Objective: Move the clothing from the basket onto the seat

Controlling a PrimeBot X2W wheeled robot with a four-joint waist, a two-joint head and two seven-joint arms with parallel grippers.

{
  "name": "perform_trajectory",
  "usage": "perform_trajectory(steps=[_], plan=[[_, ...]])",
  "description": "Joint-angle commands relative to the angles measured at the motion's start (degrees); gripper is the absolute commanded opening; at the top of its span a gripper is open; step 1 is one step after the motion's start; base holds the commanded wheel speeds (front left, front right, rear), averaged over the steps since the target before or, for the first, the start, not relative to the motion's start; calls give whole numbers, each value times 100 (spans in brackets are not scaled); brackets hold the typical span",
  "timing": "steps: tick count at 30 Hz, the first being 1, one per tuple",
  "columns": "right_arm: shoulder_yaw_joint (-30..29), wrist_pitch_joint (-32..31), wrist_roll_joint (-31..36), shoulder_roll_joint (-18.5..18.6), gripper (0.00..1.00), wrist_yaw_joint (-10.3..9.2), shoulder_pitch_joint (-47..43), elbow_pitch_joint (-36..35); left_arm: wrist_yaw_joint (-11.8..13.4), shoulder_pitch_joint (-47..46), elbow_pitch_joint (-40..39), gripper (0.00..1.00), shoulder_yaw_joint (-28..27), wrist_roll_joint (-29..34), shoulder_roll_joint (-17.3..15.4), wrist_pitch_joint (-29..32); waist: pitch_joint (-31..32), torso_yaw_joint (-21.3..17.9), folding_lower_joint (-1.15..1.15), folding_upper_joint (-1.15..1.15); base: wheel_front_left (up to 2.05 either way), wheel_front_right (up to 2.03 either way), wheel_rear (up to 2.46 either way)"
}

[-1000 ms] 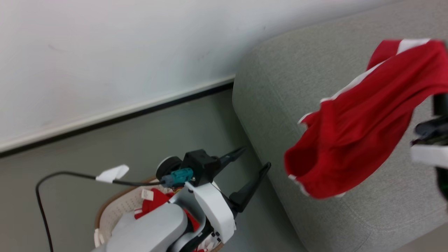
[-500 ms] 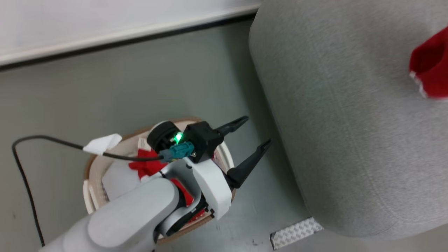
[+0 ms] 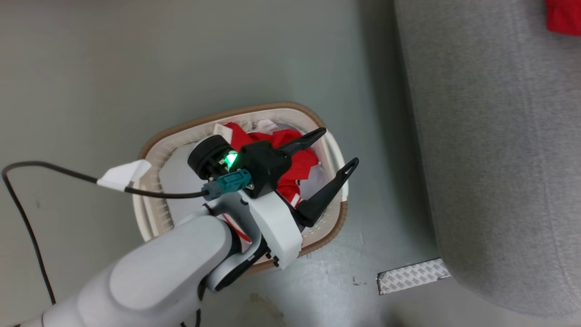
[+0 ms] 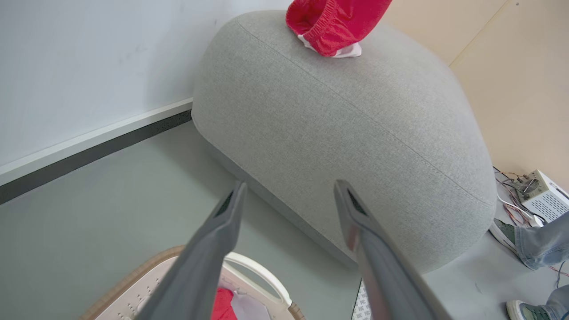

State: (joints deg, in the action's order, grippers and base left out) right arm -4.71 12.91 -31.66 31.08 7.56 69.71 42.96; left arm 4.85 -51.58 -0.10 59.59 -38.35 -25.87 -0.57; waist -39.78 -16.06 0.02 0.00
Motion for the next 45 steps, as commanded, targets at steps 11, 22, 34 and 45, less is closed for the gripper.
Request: perform_trajectory(steps=[11, 22, 34, 45], plan=[[676, -1463, 462, -7, 22, -15, -182, 1426, -11, 27, 162, 100, -38, -65, 70, -191, 57, 255, -2, 0, 0, 0, 0], [1396, -2690, 204, 171, 100, -15, -263, 1407, -7, 163, 273, 100, -18, -144, 92, -319, 357, 286, -2, 0, 0, 0, 0], [2385, -3358, -340, 636, 100, -15, -838, 509, 59, 810, 688, 100, -103, -522, 214, -826, 1758, 214, -2, 0, 0, 0, 0], [2940, -2636, -561, 835, 100, -15, -1501, -669, 251, 1500, 940, 100, -584, -963, 201, -1347, 3108, 551, -2, 0, 0, 0, 0]])
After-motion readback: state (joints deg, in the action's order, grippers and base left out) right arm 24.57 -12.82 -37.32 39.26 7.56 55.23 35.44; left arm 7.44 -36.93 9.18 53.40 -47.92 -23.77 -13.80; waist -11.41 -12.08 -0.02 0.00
